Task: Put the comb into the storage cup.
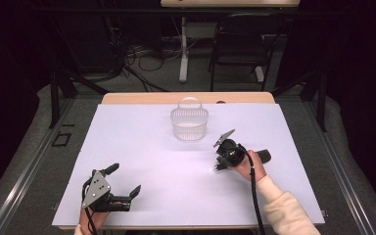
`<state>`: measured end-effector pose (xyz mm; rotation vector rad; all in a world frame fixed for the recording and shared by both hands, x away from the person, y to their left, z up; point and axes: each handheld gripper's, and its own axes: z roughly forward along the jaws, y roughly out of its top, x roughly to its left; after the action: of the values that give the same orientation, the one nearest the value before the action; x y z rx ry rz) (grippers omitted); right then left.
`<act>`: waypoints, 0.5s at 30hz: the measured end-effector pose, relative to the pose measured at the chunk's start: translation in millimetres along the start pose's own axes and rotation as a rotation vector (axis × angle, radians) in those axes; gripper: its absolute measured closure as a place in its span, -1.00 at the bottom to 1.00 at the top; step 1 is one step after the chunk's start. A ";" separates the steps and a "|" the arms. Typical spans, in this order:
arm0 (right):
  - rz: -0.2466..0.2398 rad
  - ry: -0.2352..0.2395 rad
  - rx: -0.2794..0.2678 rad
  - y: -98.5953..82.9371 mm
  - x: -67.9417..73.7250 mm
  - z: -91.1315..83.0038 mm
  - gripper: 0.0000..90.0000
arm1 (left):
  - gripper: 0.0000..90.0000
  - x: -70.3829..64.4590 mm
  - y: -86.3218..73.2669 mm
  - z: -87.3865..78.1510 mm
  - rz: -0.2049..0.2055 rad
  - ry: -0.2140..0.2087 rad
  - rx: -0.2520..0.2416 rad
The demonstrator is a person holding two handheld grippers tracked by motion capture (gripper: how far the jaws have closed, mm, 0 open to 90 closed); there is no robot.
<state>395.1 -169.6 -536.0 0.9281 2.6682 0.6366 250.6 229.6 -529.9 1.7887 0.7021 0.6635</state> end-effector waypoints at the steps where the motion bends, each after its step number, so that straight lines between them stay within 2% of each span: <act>1: -0.010 0.001 -0.001 -0.2 0.0 0.2 1.00 | -1.00 0.2 0.1 -0.1 0.002 0.000 0.000; 3: -0.002 0.005 0.009 -0.5 1.9 -0.4 1.00 | -1.00 0.0 0.1 -0.1 0.000 0.000 0.000; 15: -0.027 0.022 0.029 -5.5 10.0 -5.7 1.00 | -1.00 0.2 0.2 0.7 0.003 -0.002 0.001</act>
<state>382.4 -168.9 -534.4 0.8961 2.7109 0.6072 251.3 229.3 -529.9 1.7916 0.6984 0.6638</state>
